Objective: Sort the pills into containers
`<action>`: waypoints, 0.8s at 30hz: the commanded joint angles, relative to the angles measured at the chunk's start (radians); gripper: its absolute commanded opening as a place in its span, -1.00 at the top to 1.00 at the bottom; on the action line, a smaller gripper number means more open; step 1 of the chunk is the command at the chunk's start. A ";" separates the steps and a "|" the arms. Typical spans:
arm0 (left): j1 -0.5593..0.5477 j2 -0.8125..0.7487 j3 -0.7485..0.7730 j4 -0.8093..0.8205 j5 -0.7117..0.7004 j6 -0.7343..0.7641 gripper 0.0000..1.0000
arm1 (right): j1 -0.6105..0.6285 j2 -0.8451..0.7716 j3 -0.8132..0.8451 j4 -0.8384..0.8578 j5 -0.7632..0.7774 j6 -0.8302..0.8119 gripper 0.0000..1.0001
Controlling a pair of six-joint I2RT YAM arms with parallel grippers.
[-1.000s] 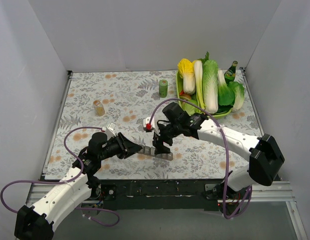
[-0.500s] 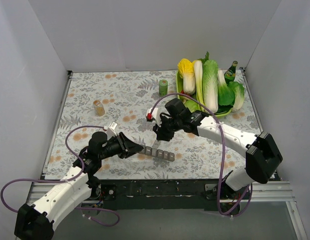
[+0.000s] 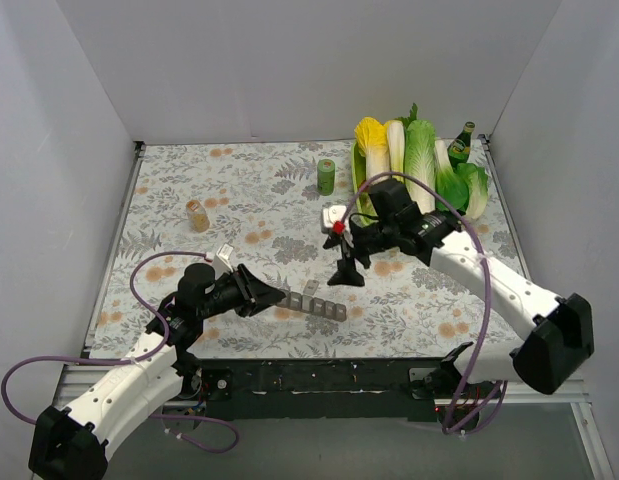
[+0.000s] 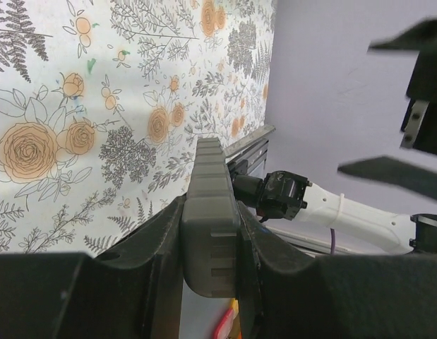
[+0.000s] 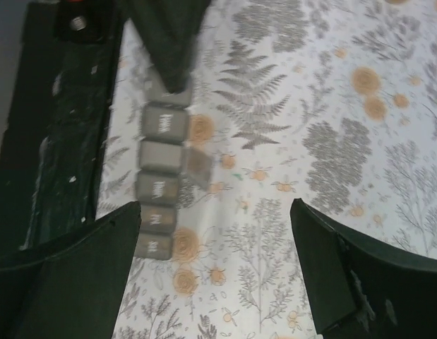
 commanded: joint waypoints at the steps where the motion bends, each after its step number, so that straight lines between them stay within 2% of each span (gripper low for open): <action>1: 0.000 -0.009 0.029 0.066 0.005 0.005 1.00 | 0.016 -0.109 -0.153 -0.135 -0.242 -0.341 -0.89; 3: 0.000 -0.009 0.037 0.074 0.011 0.010 1.00 | 0.016 -0.117 -0.210 -0.123 -0.217 -0.351 -0.89; 9: 0.000 -0.017 0.026 0.126 0.016 -0.022 1.00 | 0.024 -0.133 -0.299 0.056 -0.111 -0.188 -0.86; 18: 0.000 -0.023 0.000 0.193 -0.012 -0.090 1.00 | 0.087 -0.090 -0.323 0.165 -0.024 -0.078 -0.81; 24: 0.000 -0.023 -0.020 0.233 -0.035 -0.141 1.00 | 0.115 -0.067 -0.305 0.181 -0.001 -0.056 -0.61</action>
